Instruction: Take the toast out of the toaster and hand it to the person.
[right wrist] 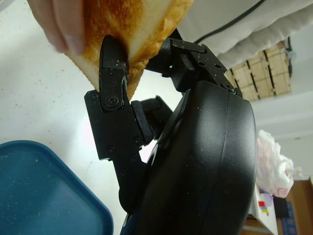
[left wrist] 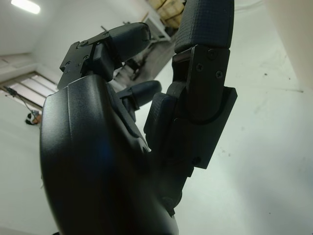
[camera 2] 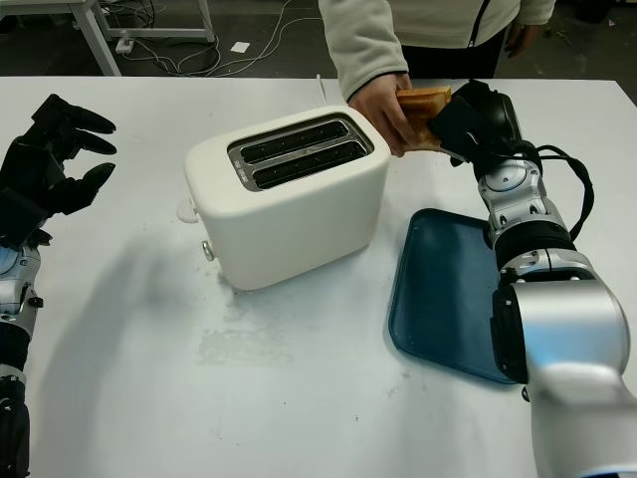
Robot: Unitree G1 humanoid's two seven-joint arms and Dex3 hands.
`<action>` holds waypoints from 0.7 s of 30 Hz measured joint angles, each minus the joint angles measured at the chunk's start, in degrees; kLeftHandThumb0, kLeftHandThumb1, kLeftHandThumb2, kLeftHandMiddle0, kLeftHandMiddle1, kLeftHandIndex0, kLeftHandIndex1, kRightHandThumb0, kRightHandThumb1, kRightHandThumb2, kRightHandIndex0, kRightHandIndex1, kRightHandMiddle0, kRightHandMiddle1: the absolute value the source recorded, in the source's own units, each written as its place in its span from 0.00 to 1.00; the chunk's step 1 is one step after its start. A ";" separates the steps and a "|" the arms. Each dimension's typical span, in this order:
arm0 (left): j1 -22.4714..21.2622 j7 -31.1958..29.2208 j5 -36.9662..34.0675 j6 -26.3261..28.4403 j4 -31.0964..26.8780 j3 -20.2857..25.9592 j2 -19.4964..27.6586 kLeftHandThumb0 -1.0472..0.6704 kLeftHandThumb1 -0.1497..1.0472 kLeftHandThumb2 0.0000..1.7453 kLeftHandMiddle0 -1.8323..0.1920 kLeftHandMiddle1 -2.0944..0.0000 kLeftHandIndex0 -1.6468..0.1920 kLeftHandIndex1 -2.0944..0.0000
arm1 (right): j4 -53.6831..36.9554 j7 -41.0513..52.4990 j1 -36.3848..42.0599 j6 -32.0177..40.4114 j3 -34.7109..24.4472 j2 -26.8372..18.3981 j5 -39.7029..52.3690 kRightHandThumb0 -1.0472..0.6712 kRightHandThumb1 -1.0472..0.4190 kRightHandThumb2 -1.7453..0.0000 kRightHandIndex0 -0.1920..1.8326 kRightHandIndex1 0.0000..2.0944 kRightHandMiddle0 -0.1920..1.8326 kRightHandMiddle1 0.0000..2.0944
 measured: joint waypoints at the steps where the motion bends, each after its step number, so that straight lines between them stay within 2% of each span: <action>1: 0.00 0.14 0.03 0.00 0.00 0.00 0.00 0.00 0.89 0.15 0.90 0.22 0.85 0.28 | 0.00 0.00 0.00 0.00 0.03 0.00 0.00 0.39 0.09 0.80 0.53 0.83 0.43 0.83; 11: 0.00 0.30 0.02 -0.01 0.00 -0.01 0.00 0.00 0.89 0.14 0.90 0.22 0.85 0.29 | -0.01 0.23 -0.01 -0.01 -0.02 0.00 0.03 0.39 0.09 0.81 0.49 0.83 0.40 0.83; 16: 0.00 0.03 -0.01 -0.10 0.34 -0.01 0.00 0.00 0.89 0.15 0.89 0.23 0.85 0.30 | -0.01 0.93 0.02 -0.85 0.63 -0.07 -0.05 0.34 0.09 0.84 0.48 0.83 0.40 0.83; 17: 0.00 -0.01 -0.02 -0.09 0.34 -0.01 0.00 0.00 0.89 0.14 0.89 0.23 0.84 0.30 | -0.02 1.47 0.02 -1.48 0.70 -0.11 -0.05 0.28 0.09 0.89 0.48 0.77 0.43 0.72; 18: 0.00 -0.06 -0.03 -0.09 0.34 -0.01 0.00 0.00 0.89 0.14 0.89 0.23 0.84 0.30 | -0.02 2.42 0.02 -2.06 0.67 -0.24 -0.01 0.21 0.09 0.93 0.40 0.62 0.39 0.55; 19: 0.00 -0.16 -0.07 -0.09 0.34 -0.01 0.00 0.00 0.89 0.14 0.89 0.23 0.84 0.30 | -0.06 4.19 0.01 -2.40 0.76 -0.54 -0.01 0.16 0.10 0.97 0.25 0.35 0.29 0.28; 20: 0.00 -0.28 -0.14 -0.09 0.37 0.00 0.00 0.00 0.89 0.14 0.89 0.23 0.84 0.30 | -0.08 6.61 0.02 -2.80 1.24 -1.03 -0.05 0.14 0.11 0.98 0.18 0.20 0.22 0.15; 21: 0.00 -0.37 -0.15 -0.09 0.42 0.01 0.00 0.00 0.89 0.14 0.89 0.23 0.84 0.30 | -0.10 9.50 0.04 -3.37 2.02 -1.67 -0.22 0.12 0.12 0.99 0.14 0.10 0.16 0.07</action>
